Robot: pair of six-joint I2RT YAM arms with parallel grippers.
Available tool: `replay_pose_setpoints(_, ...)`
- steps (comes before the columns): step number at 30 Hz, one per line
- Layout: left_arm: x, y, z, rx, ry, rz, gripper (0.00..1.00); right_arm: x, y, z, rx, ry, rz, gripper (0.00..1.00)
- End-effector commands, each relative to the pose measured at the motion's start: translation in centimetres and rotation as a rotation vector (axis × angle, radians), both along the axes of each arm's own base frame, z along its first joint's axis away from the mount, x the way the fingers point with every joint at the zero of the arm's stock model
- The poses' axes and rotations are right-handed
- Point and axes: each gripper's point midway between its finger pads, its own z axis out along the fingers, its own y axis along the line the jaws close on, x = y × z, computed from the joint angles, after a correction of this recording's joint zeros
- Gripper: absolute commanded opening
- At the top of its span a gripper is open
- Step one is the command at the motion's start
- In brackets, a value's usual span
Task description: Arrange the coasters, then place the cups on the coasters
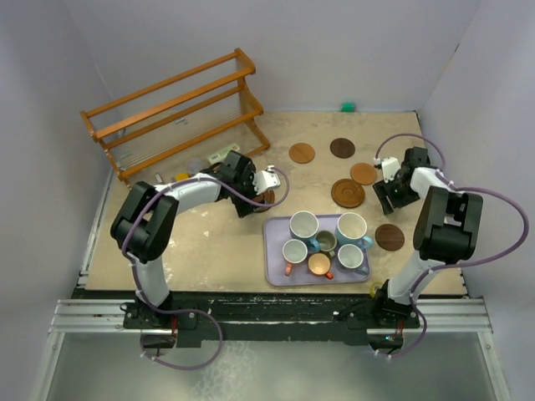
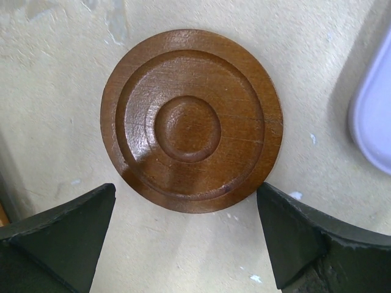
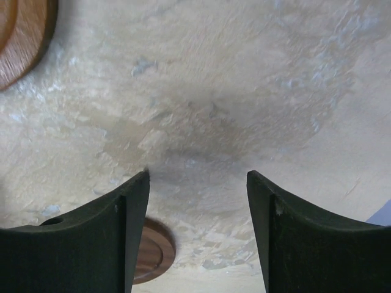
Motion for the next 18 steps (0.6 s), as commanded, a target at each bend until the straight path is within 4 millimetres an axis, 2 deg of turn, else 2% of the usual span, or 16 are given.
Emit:
replay_pose_setpoints(1,1.0,-0.3,-1.0,0.019,0.033,-0.002,0.94,2.5,0.8,0.6,0.035,-0.047,-0.01,0.67)
replay_pose_setpoints(5,1.8,-1.6,-0.8,-0.013,0.04,-0.025,0.93,3.4,1.0,1.9,0.048,-0.07,-0.003,0.67)
replay_pose_setpoints(7,2.1,-2.3,-0.6,-0.034,0.043,-0.04,0.93,2.9,1.6,2.9,0.081,-0.054,0.004,0.68)
replay_pose_setpoints(9,2.5,-3.0,-0.4,-0.053,0.045,-0.049,0.93,2.7,1.3,4.0,0.058,-0.065,0.003,0.7)
replay_pose_setpoints(14,2.9,-4.8,-0.3,-0.087,0.054,-0.091,0.92,-0.4,0.6,5.6,-0.001,-0.041,0.02,0.76)
replay_pose_setpoints(18,2.4,-6.7,0.7,-0.113,0.046,-0.14,0.92,-3.6,0.2,5.6,-0.012,0.006,0.023,0.8)
